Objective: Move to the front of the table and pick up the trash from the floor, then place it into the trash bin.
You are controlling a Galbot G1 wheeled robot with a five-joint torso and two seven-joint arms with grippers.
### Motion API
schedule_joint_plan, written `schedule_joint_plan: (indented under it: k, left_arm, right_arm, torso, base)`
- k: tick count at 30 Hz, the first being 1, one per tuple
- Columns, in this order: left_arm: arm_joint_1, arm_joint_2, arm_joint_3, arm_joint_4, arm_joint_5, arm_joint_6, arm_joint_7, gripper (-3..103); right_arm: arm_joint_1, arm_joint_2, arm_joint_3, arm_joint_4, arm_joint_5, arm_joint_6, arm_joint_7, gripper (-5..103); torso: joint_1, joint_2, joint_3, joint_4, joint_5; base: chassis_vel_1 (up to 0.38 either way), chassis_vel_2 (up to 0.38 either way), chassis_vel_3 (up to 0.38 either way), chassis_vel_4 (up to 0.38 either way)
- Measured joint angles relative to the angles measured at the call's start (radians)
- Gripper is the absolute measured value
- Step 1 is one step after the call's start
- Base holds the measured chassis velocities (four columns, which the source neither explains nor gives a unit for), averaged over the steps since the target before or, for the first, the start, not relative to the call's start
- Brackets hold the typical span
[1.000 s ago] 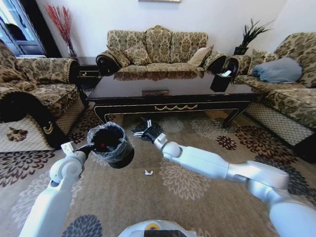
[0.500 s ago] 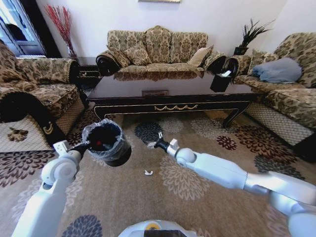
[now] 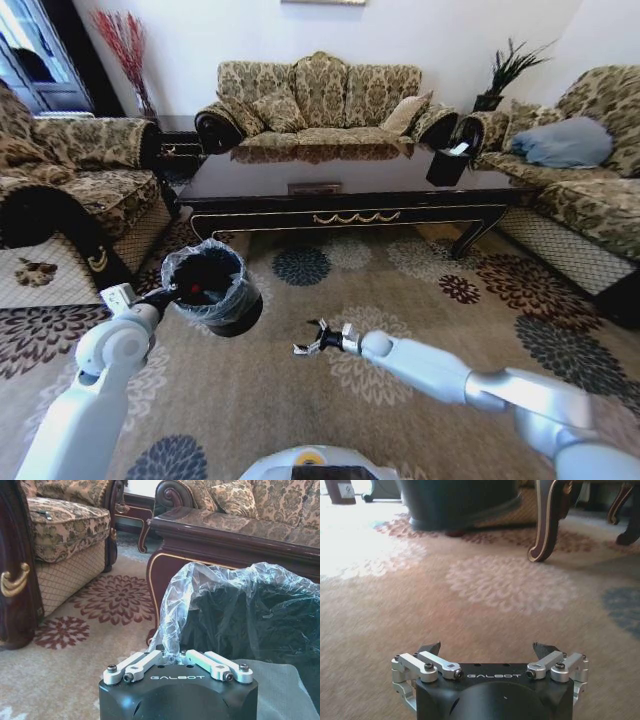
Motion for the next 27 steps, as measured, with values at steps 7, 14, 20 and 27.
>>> schedule_joint_plan:
  k: [7, 14, 20, 27]
  left_arm:
    - [-0.004, 0.012, -0.002, 0.001, -0.01, 0.0, 0.0, 3]
    - [-0.005, 0.0, 0.008, 0.003, -0.003, 0.0, 0.0, 3]
    - [-0.009, -0.001, 0.013, 0.004, -0.001, -0.001, 0.002, 3]
    - [-0.009, 0.001, 0.013, 0.004, -0.001, -0.002, 0.002, 3]
  right_arm:
    - [-0.028, 0.027, -0.032, -0.03, -0.062, 0.0, 0.073, 100]
    - [-0.037, 0.075, -0.03, -0.074, -0.061, -0.041, 0.171, 100]
    - [-0.045, 0.131, -0.054, -0.077, -0.025, -0.157, 0.376, 100]
    - [-0.058, 0.137, -0.057, -0.073, -0.019, -0.188, 0.434, 100]
  torso:
    - [0.0, 0.0, 0.0, -0.0001, -0.0002]
    - [0.0, 0.0, 0.0, -0.0001, -0.0002]
    - [0.0, 0.0, 0.0, 0.0, -0.0003]
    - [0.0, 0.0, 0.0, -0.0001, -0.0001]
  base:
    - [0.0, 0.0, 0.0, 0.0]
    - [0.0, 0.0, 0.0, 0.0]
    - [0.0, 0.0, 0.0, 0.0]
    - [0.0, 0.0, 0.0, 0.0]
